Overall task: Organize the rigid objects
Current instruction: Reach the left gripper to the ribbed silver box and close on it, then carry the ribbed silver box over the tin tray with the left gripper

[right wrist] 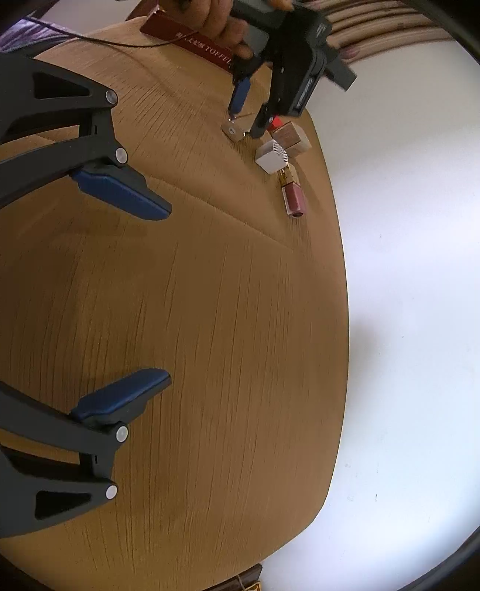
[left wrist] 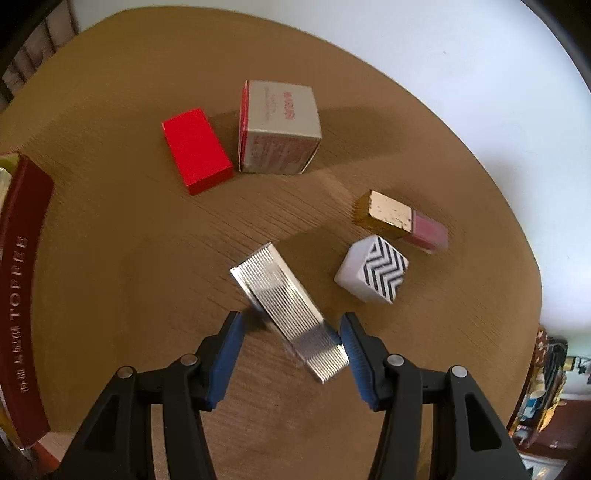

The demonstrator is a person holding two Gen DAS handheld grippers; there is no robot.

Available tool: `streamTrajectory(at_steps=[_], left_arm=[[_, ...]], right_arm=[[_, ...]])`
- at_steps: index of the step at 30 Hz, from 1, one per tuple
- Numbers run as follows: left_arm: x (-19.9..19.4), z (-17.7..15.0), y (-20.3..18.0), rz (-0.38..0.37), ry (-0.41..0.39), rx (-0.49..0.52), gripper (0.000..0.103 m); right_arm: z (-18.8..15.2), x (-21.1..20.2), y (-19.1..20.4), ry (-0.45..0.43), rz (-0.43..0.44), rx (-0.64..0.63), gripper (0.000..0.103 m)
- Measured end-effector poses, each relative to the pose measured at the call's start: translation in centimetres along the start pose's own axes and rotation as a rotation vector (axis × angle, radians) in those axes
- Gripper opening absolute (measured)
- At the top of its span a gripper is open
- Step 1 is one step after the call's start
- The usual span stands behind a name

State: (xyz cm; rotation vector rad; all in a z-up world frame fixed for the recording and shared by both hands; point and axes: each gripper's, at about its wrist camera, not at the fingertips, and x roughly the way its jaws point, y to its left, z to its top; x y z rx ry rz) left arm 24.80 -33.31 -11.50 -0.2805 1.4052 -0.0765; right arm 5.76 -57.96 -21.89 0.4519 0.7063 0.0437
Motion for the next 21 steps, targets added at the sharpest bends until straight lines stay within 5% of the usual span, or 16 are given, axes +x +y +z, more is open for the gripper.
streamTrajectory(at_steps=[6,9,21], left_arm=[[0.4,-0.7,-1.0,0.036,-0.045,0.009,0.053],[0.3,-1.5,-0.9,0.064,-0.062,-0.008,0.031],[-4.0,-9.8,0.1,-0.037,-0.076,0.148,0.03]], right_arm=[[0.0,-0.6,-0.3,-0.024,0.014,0.013,0.087],[0.1,-0.3,-0.2,-0.02,0.012,0.016,0.088],[0.3,0.8,0.0,0.024,-0.046,0.02,0.088]])
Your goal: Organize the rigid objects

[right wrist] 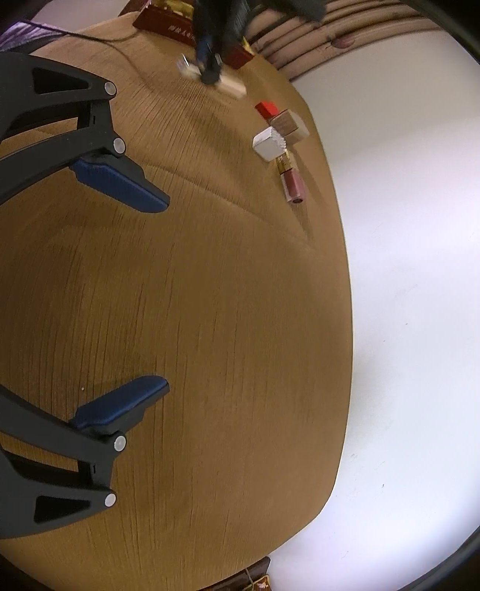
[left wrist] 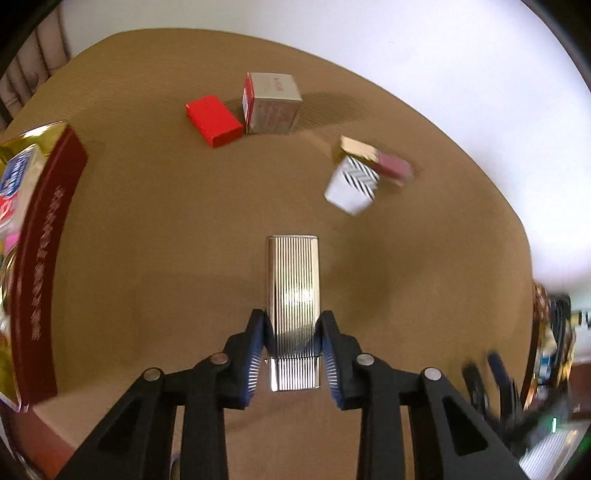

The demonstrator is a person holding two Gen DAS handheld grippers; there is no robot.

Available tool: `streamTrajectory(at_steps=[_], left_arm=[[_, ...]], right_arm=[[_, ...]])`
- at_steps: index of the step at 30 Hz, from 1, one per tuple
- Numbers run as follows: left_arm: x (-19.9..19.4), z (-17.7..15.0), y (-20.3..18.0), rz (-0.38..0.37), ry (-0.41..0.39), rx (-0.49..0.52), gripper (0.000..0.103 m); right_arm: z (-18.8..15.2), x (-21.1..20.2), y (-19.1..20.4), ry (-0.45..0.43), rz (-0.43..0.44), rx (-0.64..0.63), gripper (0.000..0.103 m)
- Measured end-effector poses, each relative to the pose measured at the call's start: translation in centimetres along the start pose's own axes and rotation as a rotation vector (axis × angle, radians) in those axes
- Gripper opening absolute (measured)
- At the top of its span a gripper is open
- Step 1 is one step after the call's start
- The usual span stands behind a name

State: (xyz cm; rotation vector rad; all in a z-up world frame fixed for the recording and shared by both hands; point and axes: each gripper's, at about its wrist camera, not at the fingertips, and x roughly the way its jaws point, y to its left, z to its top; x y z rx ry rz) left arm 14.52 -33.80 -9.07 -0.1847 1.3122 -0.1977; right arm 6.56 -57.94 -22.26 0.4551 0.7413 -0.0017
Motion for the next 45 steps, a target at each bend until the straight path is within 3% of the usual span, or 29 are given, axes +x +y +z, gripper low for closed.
streamTrajectory(at_steps=[4,8,11,17,19,22,25,26,27,34,39,45], left_arm=[[-3.4,-2.7,1.8,-0.038,0.001,0.009,0.03],[-7.6,-2.7,6.3,-0.027,-0.037,-0.021,0.03],[-10.6,-2.1,10.9,0.025,-0.087,-0.067,0.03],[-12.9,1.2,19.4,0.212,-0.175,-0.141,0.03],[-12.5,2.1,22.8,0.24,-0.165,-0.157,0.03],[-12.0,2.7,26.4,0.222,-0.149,-0.204,0.03],[-11.0,2.9,27.7,0.216,-0.153,-0.223,0.03],[-10.6,3.1,28.0,0.212,-0.153,-0.223,0.03],[-9.6,3.5,28.0,0.205,-0.149,-0.224,0.03],[-8.1,3.9,29.3,0.15,-0.137,-0.24,0.03],[-8.2,4.2,29.8,0.124,-0.141,-0.241,0.03],[-8.3,4.4,30.3,0.111,-0.146,-0.227,0.03]], right_arm=[[0.0,0.3,0.1,0.013,-0.022,-0.003,0.089],[0.0,0.5,0.2,0.022,-0.044,-0.007,0.091],[-0.1,0.7,0.4,0.033,-0.064,-0.017,0.092],[0.1,1.3,0.8,0.058,-0.105,-0.034,0.093],[0.1,1.6,1.0,0.067,-0.126,-0.042,0.093],[0.2,1.8,1.3,0.07,-0.156,-0.052,0.093],[0.6,1.8,1.9,0.08,-0.121,-0.057,0.092],[1.5,1.2,3.4,0.075,-0.008,-0.047,0.092],[1.5,1.2,3.4,0.075,-0.008,-0.047,0.091],[6.8,2.8,12.4,0.04,0.127,-0.067,0.092],[9.7,7.9,17.3,0.06,0.065,-0.023,0.091],[10.1,10.2,18.7,0.063,-0.026,0.012,0.083]])
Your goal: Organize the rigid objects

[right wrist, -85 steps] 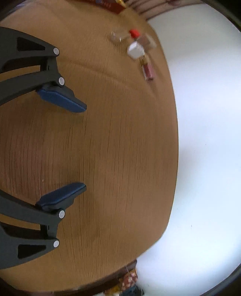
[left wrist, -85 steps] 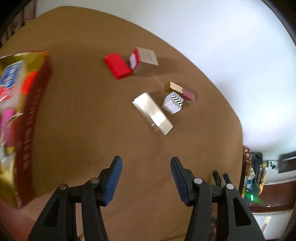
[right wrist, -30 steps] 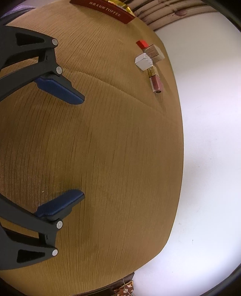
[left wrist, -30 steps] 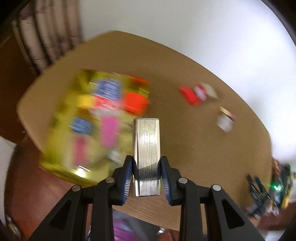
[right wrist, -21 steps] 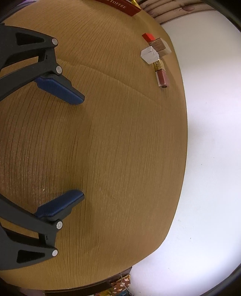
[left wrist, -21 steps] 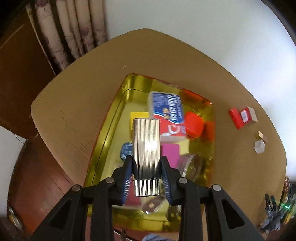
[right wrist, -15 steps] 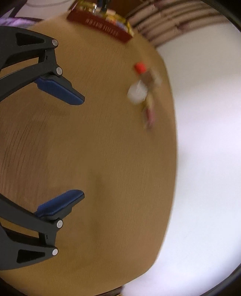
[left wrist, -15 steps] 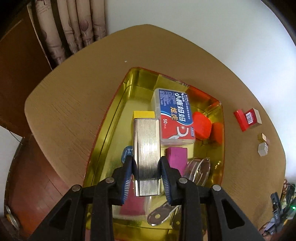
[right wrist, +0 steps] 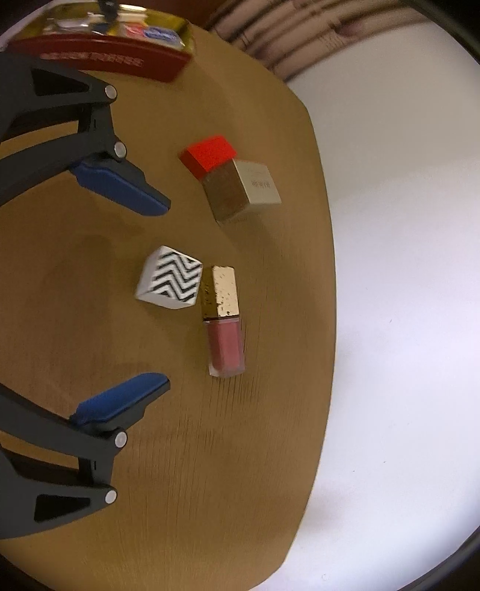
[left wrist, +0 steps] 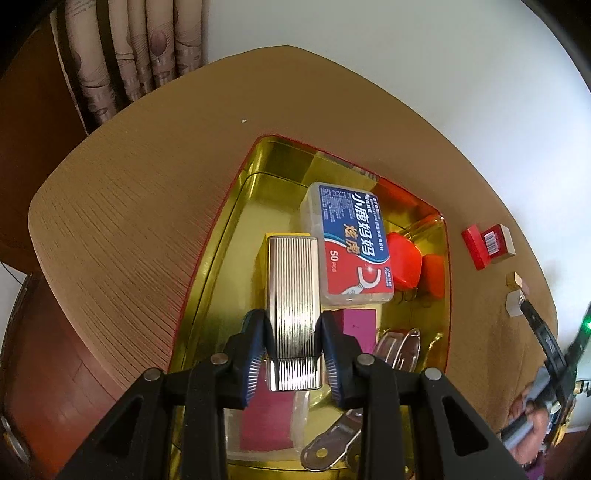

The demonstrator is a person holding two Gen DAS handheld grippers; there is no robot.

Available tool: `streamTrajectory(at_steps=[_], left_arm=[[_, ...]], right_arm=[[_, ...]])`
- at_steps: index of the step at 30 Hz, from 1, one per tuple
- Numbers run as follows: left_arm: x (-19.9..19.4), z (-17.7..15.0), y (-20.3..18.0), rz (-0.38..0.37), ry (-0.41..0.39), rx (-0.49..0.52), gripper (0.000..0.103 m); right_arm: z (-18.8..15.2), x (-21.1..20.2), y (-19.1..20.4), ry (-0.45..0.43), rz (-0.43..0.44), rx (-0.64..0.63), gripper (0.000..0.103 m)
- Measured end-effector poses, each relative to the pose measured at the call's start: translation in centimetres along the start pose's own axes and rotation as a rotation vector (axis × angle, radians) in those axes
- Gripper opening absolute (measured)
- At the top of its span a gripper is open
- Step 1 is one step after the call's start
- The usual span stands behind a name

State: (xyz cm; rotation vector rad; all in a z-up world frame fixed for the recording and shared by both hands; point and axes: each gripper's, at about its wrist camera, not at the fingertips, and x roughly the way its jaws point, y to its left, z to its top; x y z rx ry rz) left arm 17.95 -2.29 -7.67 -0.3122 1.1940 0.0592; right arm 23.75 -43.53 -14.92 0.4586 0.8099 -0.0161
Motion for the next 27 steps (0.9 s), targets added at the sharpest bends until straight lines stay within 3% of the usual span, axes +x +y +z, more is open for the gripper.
streamTrajectory(at_steps=[3,11,19,27], left_arm=[[-0.1,0.1,0.2,0.002,-0.009,0.01,0.03],[0.0,0.3,0.5,-0.021,-0.014,0.006,0.03],[-0.1,0.3,0.6,-0.025,-0.018,0.01,0.03],[-0.1,0.5,1.2,-0.05,-0.007,-0.015,0.03]], right_arm=[[0.3,1.7,-0.4,0.038,-0.029,0.05,0.071],[0.0,2.3,-1.5,0.046,-0.036,0.094,0.069],[-0.6,2.6,0.6,0.043,-0.044,0.071,0.048],[-1.0,2.4,0.8,0.045,-0.055,0.053,0.04]])
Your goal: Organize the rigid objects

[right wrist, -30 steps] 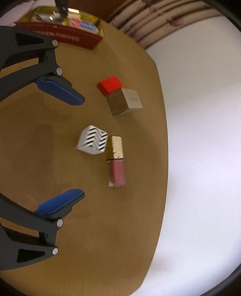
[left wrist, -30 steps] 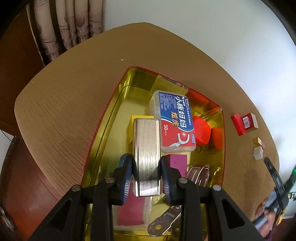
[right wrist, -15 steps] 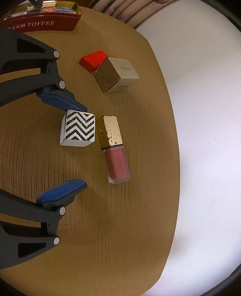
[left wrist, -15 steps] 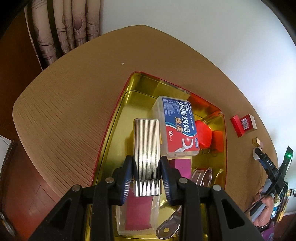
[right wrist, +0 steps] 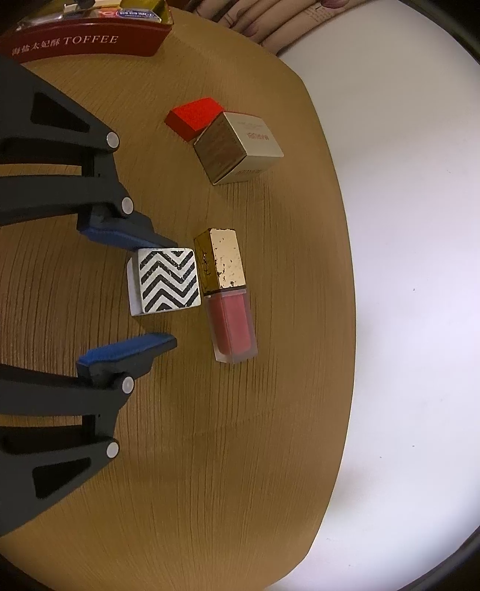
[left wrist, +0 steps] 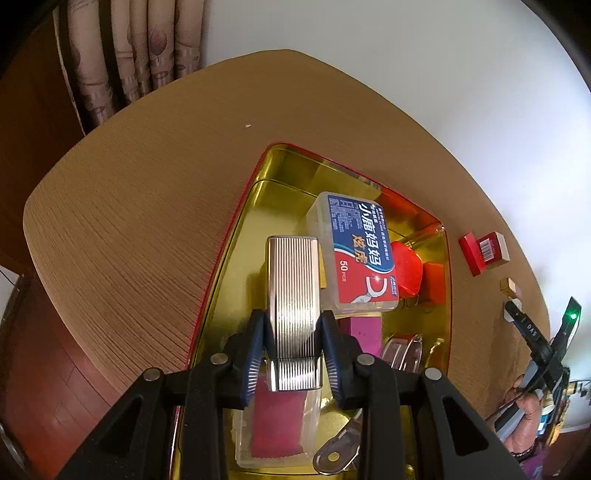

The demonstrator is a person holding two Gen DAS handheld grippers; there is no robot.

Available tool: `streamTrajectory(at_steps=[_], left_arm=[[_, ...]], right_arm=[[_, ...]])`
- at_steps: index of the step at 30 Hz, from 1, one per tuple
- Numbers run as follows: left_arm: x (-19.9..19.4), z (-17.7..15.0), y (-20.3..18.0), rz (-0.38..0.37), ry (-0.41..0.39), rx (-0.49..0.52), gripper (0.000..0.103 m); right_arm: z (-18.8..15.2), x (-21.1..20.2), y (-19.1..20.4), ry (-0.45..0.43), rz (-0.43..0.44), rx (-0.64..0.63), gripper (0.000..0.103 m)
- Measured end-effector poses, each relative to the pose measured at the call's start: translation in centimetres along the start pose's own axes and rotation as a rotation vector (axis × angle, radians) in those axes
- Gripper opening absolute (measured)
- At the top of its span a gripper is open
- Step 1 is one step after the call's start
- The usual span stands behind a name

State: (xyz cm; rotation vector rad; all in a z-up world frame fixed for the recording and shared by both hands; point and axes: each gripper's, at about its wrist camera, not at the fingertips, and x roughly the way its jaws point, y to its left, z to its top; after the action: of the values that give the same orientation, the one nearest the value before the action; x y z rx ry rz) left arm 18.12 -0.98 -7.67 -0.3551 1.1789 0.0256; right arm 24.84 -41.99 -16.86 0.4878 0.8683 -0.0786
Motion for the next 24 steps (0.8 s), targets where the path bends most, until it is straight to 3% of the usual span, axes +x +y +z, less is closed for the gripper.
streamTrajectory(at_steps=[9,18,24], left_arm=[[-0.6,0.5,1.0,-0.007,-0.002,-0.036,0.03],[-0.9,0.4,-0.1,0.089,-0.041,0.029,0.03],[-0.7,0.3,-0.2,0.097,-0.039,0.048,0.031]], right_arm=[[0.6,-0.1,-0.4,0.003,0.005,-0.005,0.034],[0.2,-0.5,-1.8,0.007,0.034,0.018,0.031],[-0.3,-1.6,-3.3,-0.002,0.057,0.039,0.03]])
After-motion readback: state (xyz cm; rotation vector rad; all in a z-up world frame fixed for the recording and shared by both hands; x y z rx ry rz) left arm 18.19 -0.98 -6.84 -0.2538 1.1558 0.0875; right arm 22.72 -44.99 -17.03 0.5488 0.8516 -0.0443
